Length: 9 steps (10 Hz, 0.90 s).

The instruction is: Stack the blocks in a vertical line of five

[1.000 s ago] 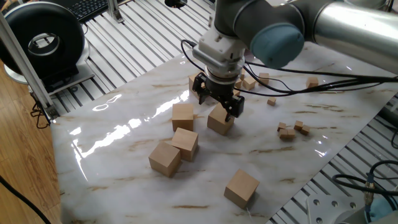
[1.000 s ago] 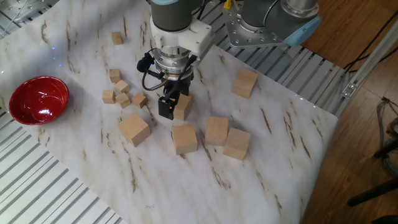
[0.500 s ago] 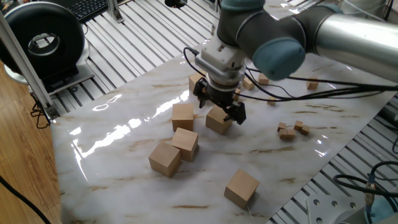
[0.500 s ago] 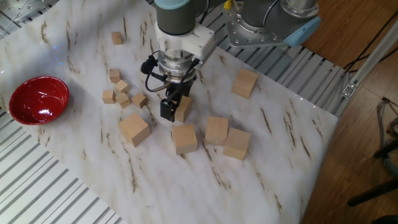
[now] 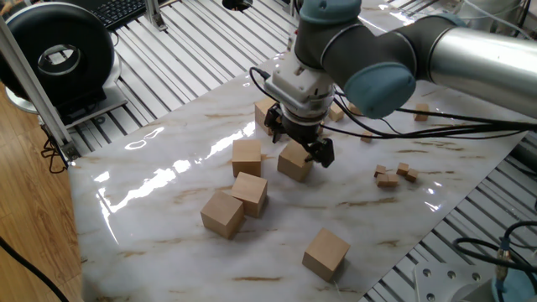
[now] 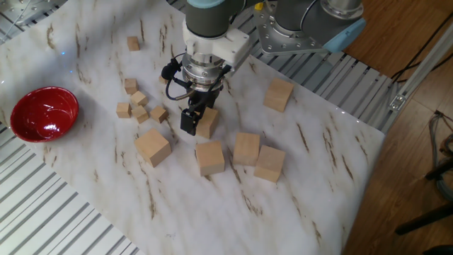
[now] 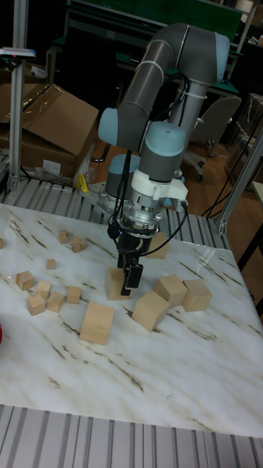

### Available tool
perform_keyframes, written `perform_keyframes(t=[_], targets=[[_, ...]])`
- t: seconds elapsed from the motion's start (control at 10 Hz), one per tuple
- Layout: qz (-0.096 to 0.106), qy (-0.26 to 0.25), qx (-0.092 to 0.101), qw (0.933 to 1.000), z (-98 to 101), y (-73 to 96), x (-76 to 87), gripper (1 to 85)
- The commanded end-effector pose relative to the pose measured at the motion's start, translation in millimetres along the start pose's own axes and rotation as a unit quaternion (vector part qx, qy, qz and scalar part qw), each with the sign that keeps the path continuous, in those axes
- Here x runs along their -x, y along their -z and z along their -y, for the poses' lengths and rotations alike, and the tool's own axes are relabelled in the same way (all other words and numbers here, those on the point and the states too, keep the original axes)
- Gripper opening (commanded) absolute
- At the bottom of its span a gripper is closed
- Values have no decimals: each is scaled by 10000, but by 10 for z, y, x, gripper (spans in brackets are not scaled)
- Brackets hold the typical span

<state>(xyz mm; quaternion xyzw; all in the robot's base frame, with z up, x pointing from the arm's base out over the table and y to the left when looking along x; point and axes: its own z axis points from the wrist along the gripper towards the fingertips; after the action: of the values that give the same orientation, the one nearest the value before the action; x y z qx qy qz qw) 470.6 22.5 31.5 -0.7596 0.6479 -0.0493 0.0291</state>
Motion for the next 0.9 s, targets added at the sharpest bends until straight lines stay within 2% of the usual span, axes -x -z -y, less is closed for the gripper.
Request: perform_keyframes(t=[0.0, 0.3, 0.4, 0.6, 0.8], targets=[[100, -186, 111, 9997, -39, 93, 75, 850], [-117, -87, 150, 9998, 19, 176, 31, 850], [-156, -106, 148, 9997, 28, 180, 17, 850], [-92, -297, 237, 9992, -14, 180, 46, 850], [-238, -383, 246, 9987, -17, 190, -40, 850]])
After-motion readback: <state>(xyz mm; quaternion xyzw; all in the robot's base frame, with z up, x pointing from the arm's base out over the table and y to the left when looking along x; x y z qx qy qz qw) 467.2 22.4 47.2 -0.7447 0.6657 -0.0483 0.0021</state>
